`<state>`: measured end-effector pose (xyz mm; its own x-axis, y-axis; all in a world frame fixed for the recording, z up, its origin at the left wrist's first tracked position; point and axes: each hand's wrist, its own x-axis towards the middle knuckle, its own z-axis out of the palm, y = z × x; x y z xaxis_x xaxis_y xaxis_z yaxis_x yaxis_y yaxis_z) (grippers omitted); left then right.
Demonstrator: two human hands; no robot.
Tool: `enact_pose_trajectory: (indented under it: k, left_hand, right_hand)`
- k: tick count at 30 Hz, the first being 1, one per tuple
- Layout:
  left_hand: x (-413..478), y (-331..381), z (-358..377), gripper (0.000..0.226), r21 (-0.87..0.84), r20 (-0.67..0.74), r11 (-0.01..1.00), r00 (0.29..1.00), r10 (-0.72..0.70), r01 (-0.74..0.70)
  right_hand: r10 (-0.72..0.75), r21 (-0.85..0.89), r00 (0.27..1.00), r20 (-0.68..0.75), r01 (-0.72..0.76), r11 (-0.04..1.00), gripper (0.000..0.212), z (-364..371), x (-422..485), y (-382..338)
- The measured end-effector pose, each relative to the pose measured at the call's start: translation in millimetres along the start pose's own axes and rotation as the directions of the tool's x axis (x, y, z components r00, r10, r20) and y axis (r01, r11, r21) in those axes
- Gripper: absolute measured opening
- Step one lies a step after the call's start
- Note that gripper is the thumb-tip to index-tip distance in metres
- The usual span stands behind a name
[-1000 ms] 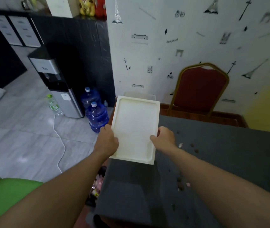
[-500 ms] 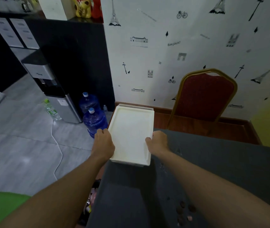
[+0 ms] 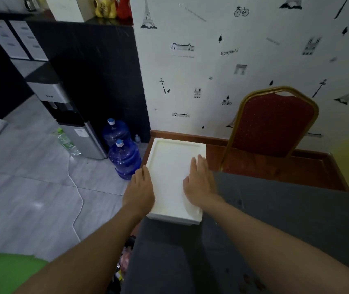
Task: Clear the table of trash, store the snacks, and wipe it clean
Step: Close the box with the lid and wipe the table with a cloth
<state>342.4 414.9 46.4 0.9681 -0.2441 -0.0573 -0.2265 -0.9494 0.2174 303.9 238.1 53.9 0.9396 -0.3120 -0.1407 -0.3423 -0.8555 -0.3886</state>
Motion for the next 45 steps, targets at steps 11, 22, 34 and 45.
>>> enact_pose_trajectory:
  k: [11,22,34,45]
  left_hand:
    - [32.9,10.3,12.7,0.074,0.138,0.067,0.982,0.991,0.119,-0.127]
    - [59.4,14.8,4.9,0.057,0.149,-0.024,0.971,0.981,0.195,-0.189]
    - [73.3,9.6,23.3,0.07,0.138,-0.003,0.967,0.976,0.218,-0.215]
    - [72.6,14.3,17.5,0.068,0.135,0.009,0.968,0.977,0.214,-0.213]
  right_hand:
    - [-0.054,-0.205,0.997,-0.059,0.041,0.978,0.081,20.3,3.8,5.0]
    - [-0.11,-0.168,0.99,-0.085,0.094,0.981,0.074,17.7,36.3,4.8]
    - [-0.132,-0.267,0.981,-0.143,0.09,0.959,0.073,13.4,72.2,6.7]
    - [-0.087,-0.233,0.995,-0.045,0.074,0.97,0.078,26.3,24.8,0.2]
